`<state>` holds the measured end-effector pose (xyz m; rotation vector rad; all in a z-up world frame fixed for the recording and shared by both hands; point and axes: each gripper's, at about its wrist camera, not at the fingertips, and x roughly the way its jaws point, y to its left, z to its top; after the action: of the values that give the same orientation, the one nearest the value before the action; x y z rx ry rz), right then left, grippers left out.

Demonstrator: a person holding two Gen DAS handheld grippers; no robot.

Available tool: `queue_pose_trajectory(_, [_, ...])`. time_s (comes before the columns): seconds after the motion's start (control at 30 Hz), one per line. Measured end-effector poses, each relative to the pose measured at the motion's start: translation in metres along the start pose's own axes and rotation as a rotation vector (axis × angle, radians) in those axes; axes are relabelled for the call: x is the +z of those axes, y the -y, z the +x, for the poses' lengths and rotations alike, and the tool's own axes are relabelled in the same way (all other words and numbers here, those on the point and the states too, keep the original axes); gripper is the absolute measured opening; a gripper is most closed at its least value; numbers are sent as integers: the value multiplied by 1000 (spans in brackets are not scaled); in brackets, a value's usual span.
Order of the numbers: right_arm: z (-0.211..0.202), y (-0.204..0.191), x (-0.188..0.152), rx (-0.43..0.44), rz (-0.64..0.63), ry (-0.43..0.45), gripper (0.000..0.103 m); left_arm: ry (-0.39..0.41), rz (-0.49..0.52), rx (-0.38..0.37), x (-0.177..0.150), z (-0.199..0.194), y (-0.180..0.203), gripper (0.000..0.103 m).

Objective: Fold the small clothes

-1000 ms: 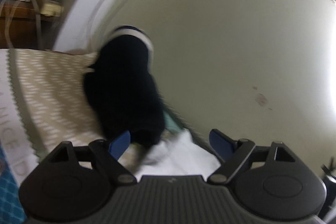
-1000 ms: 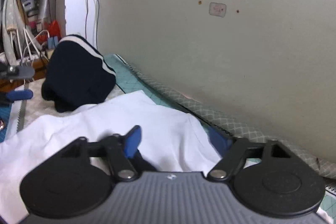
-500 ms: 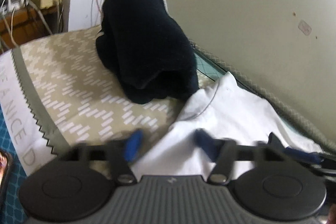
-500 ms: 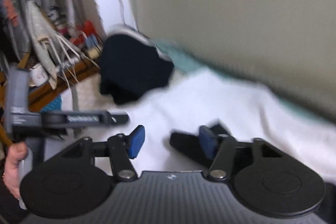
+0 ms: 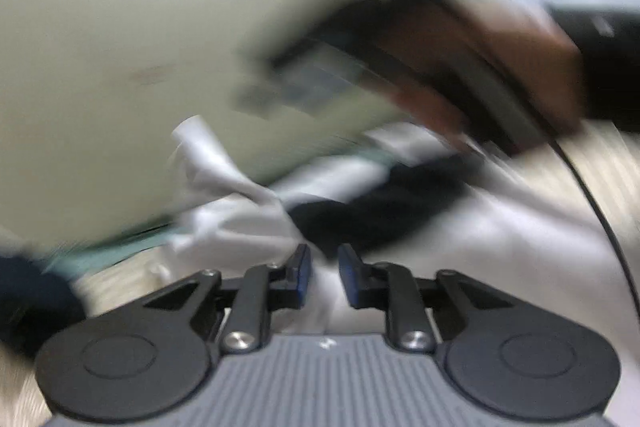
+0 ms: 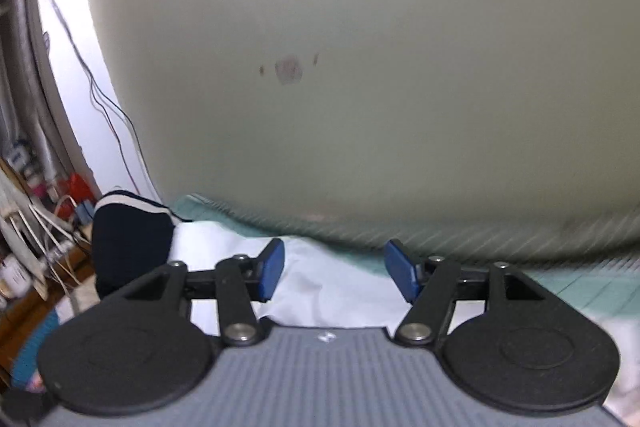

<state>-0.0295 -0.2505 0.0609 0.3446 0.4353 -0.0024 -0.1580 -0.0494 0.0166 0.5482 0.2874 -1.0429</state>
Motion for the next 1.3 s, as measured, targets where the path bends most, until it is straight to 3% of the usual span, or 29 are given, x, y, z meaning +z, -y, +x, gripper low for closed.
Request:
queue_pose_trajectory(0.03, [-9, -1, 3, -2, -29, 5, 64, -21, 90, -33, -2, 3, 19, 20])
queue_pose_trajectory(0.07, [-14, -3, 4, 3, -53, 4, 64, -23, 175, -14, -4, 4, 32, 20])
queue_pose_trajectory(0.1, [-20, -9, 4, 11, -87, 5, 64, -10, 194, 0, -5, 3, 36, 20])
queue_pose_trajectory(0.23, [-23, -39, 0, 76, -239, -19, 68, -43, 99, -19, -3, 7, 19, 20])
queue_pose_trajectory(0.43, [48, -111, -9, 181, -452, -242, 74, -31, 119, -21, -2, 5, 27, 20])
queue_pose_trajectory(0.57, [100, -122, -21, 147, -485, -441, 73, -34, 103, -30, -2, 6, 22, 21])
queue_pose_trajectory(0.6, [111, -121, -26, 122, -500, -479, 54, -33, 106, -31, -2, 7, 22, 22])
queue_pose_trajectory(0.63, [117, -117, -30, 115, -514, -505, 15, -33, 109, -32, -2, 8, 22, 22])
queue_pose_trajectory(0.67, [119, -115, -32, 127, -518, -513, 9, -31, 114, -32, -2, 8, 22, 22])
queue_pose_trajectory(0.73, [110, -112, -28, 167, -491, -463, 0, -30, 119, -31, -2, 8, 24, 23])
queue_pose_trajectory(0.9, [61, -105, 12, 244, -319, -232, 0, -29, 110, -32, -2, 8, 22, 26])
queue_pose_trajectory(1.1, [-33, -47, 43, 263, -106, 54, 0, -23, 99, -26, -2, 7, 20, 28])
queue_pose_trajectory(1.2, [-57, -12, 28, 164, -67, 53, 0, -26, 100, -32, -2, 8, 21, 29])
queue_pose_trajectory(1.3, [-44, 5, -3, -41, -189, -140, 0, -23, 106, -29, -2, 7, 22, 29])
